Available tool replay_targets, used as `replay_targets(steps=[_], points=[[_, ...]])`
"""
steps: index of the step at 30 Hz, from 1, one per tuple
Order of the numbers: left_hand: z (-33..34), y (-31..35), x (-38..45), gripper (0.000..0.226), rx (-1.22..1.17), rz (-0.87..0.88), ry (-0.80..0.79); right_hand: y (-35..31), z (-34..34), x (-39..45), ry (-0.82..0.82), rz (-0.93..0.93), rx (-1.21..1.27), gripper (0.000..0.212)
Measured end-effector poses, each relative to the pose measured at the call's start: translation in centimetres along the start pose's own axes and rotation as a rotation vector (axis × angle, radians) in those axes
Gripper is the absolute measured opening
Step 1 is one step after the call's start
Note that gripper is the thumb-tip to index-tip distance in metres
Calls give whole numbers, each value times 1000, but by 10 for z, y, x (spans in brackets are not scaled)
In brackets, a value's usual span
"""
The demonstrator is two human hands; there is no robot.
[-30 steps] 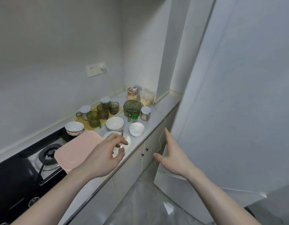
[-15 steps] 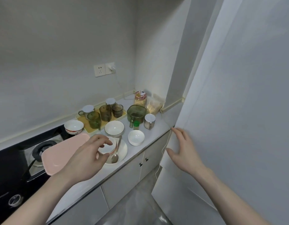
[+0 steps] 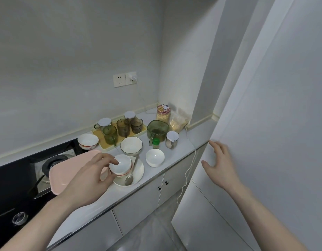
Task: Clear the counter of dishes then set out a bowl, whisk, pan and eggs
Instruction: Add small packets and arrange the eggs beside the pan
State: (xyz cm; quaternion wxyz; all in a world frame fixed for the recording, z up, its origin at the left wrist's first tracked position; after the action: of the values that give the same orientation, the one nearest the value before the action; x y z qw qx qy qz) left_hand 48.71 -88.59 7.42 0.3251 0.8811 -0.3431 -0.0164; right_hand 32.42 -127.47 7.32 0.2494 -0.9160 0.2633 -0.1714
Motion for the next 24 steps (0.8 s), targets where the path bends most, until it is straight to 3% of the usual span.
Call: replay_targets(steps=[5, 8, 15, 24], points=[[-3, -3, -2, 27, 6, -22, 1, -4, 4, -3, -8, 58, 15, 79], [-8, -6, -14, 28, -16, -52, 8, -34, 24, -16, -124, 53, 68, 76], [-49, -55, -88, 30, -26, -223, 46, -192, 120, -76, -467, -302, 132, 63], [-166, -162, -293, 33, -14, -587, 303, -415, 245, -195, -816, -754, 211, 58]])
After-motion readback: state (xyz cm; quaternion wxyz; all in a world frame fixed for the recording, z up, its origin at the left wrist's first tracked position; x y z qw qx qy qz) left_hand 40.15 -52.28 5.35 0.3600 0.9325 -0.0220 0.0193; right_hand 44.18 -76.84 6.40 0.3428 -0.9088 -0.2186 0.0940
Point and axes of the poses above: each hand's wrist, its own x-axis towards the middle knuckle, its own z-axis out of the palm, y = z × x, the point moved 6 cm from there along x, towards the middle knuckle, and after that the axes turned 3 degrees about -x, right-handed, at the moved point
